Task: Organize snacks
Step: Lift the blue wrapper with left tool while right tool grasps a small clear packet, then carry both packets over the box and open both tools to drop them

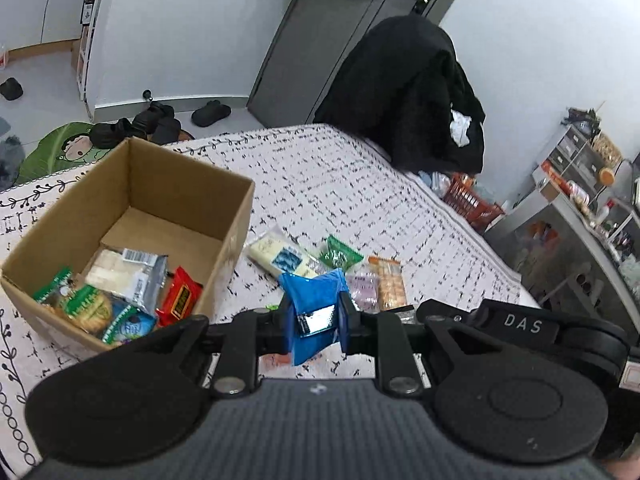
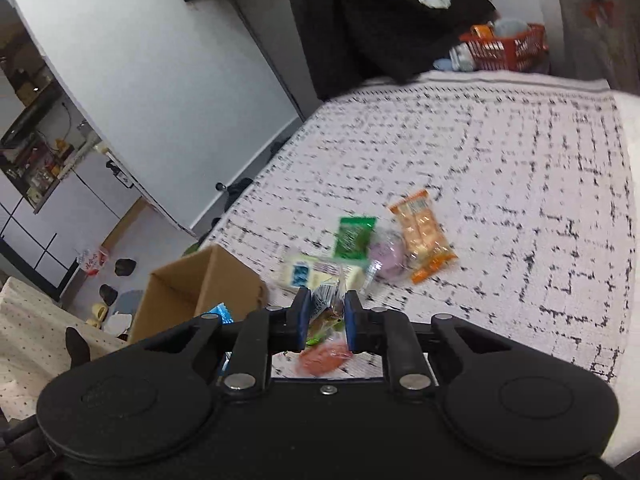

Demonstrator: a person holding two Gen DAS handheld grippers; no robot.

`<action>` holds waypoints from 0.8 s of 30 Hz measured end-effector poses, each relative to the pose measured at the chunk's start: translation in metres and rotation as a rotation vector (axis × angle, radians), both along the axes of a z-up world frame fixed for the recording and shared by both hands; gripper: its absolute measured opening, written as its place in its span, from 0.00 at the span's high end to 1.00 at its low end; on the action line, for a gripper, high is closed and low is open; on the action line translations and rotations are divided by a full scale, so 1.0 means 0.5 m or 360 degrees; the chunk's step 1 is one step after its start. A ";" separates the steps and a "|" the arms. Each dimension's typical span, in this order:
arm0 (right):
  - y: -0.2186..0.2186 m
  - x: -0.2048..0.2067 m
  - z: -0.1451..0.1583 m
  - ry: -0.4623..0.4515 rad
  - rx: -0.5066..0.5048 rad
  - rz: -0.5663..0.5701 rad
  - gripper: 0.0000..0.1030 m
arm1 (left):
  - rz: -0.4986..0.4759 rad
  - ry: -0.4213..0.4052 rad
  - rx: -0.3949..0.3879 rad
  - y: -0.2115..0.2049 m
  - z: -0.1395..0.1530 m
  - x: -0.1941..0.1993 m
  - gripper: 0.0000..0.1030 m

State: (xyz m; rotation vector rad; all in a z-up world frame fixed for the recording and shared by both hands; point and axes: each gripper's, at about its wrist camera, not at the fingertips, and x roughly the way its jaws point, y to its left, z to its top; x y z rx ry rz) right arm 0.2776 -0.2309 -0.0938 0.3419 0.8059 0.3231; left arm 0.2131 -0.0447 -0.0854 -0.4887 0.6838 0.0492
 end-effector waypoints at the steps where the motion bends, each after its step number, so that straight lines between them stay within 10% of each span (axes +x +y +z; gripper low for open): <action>1: 0.007 -0.002 0.008 -0.0013 -0.0002 0.0003 0.83 | 0.0007 -0.0007 -0.0003 0.006 0.003 -0.002 0.81; 24: 0.184 -0.049 0.066 -0.0146 -0.0065 0.0116 0.83 | 0.0110 0.0008 -0.0157 0.195 0.004 -0.038 0.81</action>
